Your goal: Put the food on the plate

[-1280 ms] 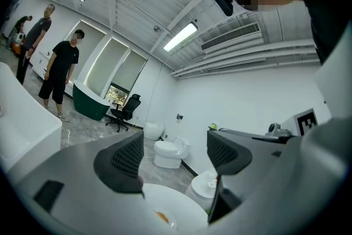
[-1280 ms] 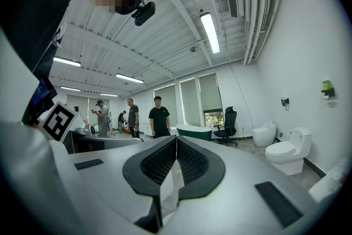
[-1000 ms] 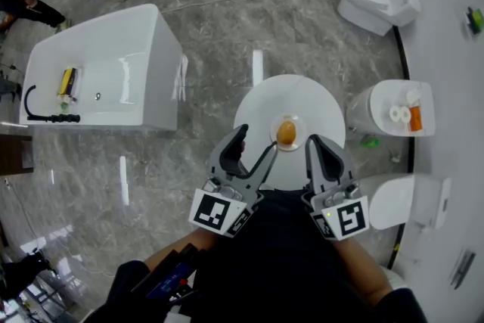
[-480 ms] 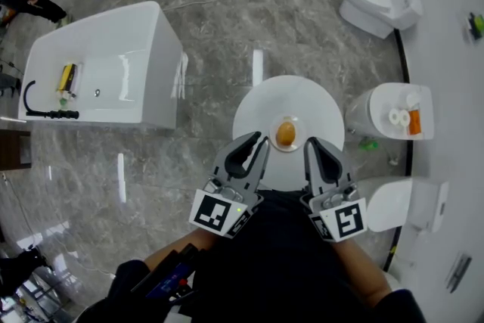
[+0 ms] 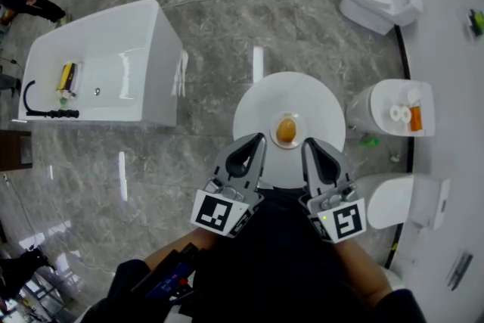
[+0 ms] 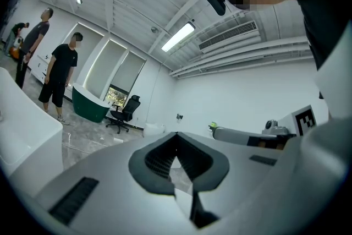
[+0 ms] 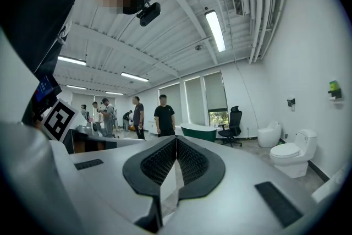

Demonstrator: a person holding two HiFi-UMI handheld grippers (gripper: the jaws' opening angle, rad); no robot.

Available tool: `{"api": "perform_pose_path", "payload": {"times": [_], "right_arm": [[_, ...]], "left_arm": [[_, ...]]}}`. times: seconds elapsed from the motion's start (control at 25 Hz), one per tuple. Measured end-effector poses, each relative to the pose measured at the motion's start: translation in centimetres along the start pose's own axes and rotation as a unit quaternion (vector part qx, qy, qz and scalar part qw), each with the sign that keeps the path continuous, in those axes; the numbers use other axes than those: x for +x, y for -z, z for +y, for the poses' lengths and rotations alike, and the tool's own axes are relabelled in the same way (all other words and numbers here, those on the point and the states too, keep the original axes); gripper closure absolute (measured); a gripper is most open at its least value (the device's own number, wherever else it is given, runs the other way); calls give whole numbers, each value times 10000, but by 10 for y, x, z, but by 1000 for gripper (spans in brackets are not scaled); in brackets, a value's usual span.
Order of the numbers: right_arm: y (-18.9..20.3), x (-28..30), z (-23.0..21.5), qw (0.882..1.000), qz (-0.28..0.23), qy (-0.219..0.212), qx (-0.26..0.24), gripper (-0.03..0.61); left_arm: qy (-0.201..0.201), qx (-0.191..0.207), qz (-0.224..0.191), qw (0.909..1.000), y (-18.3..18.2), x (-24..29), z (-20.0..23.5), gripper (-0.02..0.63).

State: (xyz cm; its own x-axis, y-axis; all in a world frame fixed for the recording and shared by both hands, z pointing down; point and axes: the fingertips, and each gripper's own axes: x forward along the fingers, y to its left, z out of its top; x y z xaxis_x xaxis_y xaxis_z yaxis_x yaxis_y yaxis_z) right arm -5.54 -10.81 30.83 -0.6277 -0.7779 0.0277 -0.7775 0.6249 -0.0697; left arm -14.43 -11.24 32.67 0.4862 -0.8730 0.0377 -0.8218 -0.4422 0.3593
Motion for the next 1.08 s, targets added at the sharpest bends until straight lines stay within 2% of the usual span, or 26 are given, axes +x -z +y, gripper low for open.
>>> {"api": "perform_pose_path", "payload": {"times": [0.16,0.72,1.08], "right_arm": [[-1,0,1,9998,58,72,-165,571],[2,0,4,9997,95,115,-197,571],[2,-8,3,9995,216,167,-183,571]], "left_arm": [[-23,26,3,10000,-2,-1,0,613],[-204,-9,42,9998,0,-5,9,613],[-105,-55,16,9999,2,-7,1,613]]}}
